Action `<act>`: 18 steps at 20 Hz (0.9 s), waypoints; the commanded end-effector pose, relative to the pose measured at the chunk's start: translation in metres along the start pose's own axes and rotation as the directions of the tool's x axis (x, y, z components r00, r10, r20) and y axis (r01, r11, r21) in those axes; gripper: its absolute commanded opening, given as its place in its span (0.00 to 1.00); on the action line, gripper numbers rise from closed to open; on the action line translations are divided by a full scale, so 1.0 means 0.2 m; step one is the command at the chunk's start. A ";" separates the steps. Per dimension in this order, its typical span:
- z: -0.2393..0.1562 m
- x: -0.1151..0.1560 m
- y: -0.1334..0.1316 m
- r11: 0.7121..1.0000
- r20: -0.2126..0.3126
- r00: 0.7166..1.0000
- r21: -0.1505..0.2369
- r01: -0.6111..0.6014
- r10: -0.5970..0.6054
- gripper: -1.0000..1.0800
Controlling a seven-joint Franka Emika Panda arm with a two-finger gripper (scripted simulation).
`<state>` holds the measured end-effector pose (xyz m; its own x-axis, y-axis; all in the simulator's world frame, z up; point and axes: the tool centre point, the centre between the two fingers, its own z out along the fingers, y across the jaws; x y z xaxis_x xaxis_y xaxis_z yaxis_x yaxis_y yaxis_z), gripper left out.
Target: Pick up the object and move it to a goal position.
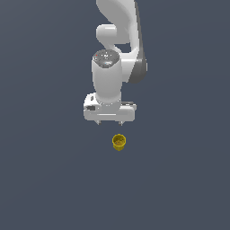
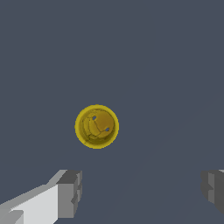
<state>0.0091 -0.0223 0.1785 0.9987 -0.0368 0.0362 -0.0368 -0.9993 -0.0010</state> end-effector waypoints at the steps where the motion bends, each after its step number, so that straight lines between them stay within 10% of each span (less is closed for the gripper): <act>1: 0.00 0.00 0.00 1.000 0.000 1.000 0.000 0.000 0.000 0.96; 18: 0.03 0.03 0.04 0.998 -0.005 0.998 -0.026 0.056 -0.057 0.96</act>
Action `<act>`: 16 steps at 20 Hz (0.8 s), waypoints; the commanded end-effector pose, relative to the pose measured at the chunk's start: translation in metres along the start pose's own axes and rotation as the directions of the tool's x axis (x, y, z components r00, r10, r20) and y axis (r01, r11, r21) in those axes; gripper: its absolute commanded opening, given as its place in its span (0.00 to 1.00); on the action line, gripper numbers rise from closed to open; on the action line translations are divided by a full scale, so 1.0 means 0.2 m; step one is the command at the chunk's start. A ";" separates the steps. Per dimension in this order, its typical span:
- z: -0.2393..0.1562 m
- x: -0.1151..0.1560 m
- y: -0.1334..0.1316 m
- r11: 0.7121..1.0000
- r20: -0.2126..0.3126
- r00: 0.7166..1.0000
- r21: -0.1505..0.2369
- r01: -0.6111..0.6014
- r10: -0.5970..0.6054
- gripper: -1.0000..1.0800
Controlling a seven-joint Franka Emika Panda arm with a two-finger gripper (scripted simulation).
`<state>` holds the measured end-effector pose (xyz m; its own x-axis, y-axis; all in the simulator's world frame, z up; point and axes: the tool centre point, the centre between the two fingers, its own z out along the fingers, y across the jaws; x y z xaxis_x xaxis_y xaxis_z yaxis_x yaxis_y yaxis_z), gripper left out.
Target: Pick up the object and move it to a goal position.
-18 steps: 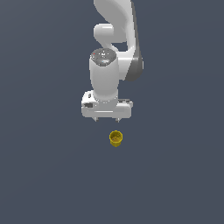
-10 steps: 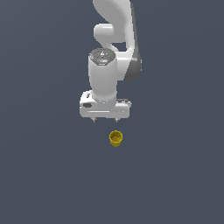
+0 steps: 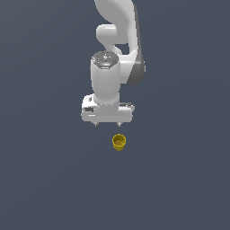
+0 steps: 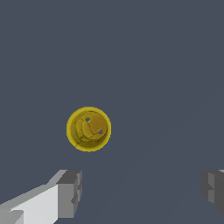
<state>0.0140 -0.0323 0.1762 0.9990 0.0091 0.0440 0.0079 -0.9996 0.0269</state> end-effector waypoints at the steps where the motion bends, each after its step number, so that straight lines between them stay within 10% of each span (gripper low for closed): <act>1: 0.03 0.01 -0.02 1.000 0.004 1.000 0.001 0.021 -0.021 0.96; 16: 0.38 0.10 -0.26 0.974 0.035 0.974 0.034 0.222 -0.224 0.96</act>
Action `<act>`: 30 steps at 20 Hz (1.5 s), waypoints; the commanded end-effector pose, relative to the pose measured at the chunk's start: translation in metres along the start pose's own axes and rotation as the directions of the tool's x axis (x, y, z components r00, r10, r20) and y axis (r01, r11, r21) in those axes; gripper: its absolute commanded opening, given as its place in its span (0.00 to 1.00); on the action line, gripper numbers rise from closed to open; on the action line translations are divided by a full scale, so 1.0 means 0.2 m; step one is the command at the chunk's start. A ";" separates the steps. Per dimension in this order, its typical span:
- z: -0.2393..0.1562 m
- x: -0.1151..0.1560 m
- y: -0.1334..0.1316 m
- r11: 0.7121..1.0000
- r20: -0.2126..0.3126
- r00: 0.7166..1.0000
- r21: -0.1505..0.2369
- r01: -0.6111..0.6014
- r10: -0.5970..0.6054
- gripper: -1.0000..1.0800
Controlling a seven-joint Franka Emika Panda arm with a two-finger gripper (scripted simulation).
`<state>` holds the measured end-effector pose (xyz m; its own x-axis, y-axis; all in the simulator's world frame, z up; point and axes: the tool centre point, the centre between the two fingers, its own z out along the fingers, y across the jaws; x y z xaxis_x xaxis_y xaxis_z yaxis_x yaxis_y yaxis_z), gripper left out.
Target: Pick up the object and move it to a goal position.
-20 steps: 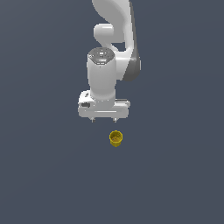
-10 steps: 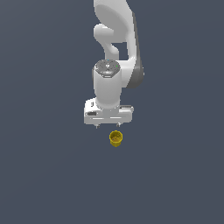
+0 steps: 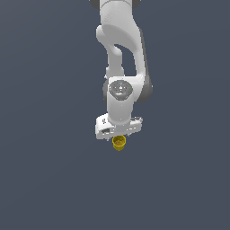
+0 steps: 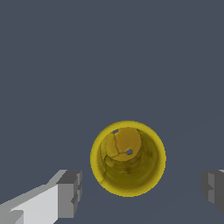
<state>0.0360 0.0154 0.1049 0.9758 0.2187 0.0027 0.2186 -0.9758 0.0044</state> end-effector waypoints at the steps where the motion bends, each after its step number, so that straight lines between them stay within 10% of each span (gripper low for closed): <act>1: 0.03 0.01 -0.02 1.000 0.002 1.000 0.003 0.018 -0.018 0.96; 22: 0.29 0.02 -0.03 1.000 0.003 1.000 0.004 0.025 -0.025 0.96; 23: 0.29 0.02 -0.03 1.000 0.003 1.000 0.004 0.025 -0.025 0.00; 30: 0.29 0.02 -0.03 1.000 0.003 1.000 0.004 0.025 -0.025 0.00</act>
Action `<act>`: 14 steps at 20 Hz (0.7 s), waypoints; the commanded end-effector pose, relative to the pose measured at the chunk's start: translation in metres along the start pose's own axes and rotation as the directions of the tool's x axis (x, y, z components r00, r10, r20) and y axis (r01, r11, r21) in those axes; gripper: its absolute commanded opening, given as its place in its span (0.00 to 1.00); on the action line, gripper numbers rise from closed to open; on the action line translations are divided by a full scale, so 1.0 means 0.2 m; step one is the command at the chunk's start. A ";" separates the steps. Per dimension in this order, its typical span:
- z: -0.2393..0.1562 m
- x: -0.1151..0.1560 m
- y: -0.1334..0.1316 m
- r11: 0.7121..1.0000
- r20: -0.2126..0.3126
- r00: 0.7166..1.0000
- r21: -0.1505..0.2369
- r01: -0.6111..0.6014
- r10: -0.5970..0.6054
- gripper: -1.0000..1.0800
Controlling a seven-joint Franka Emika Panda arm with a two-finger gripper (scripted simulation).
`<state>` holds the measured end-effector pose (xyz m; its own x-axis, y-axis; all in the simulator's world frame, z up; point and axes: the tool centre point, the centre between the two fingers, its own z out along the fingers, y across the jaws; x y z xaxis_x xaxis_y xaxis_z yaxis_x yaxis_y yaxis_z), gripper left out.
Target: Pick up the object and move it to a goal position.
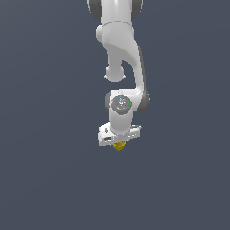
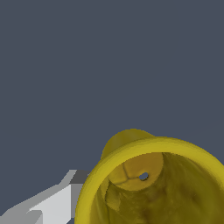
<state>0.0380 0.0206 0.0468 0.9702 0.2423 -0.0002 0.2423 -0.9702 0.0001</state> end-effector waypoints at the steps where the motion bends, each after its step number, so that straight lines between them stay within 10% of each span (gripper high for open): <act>1: 0.00 0.00 0.00 1.000 0.000 1.000 0.000 0.000 0.000 0.00; 14: -0.05 -0.08 -0.03 1.000 0.000 1.000 0.000 0.000 0.000 0.00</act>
<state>0.0237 0.0226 0.0542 0.9702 0.2425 -0.0019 0.2425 -0.9702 -0.0004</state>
